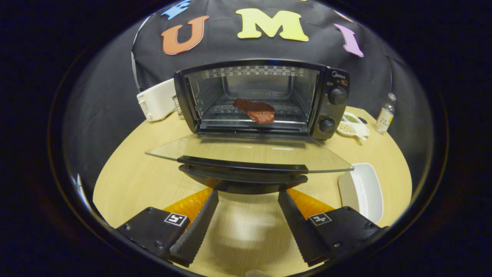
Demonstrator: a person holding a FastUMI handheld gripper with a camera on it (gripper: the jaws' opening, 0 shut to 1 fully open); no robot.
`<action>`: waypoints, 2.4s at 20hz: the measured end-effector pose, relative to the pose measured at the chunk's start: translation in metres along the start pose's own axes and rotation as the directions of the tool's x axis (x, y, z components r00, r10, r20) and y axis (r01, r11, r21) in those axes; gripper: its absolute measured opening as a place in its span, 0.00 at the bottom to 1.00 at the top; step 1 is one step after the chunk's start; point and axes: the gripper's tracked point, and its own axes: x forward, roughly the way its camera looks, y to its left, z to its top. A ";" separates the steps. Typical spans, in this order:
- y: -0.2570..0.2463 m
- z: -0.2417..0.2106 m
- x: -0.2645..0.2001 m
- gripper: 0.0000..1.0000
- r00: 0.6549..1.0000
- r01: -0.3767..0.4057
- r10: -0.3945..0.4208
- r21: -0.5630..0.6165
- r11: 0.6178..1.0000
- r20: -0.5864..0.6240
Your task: Open the toaster oven, put the food inside, and close the toaster oven door.
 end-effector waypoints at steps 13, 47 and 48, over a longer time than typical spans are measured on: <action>-0.008 0.076 -0.017 1.00 0.998 0.001 0.001 -0.017 1.000 0.065; -0.189 0.248 -0.308 0.99 0.804 0.196 -0.227 0.116 0.974 0.550; -0.198 0.246 -0.316 1.00 0.800 0.196 -0.225 0.112 0.974 0.556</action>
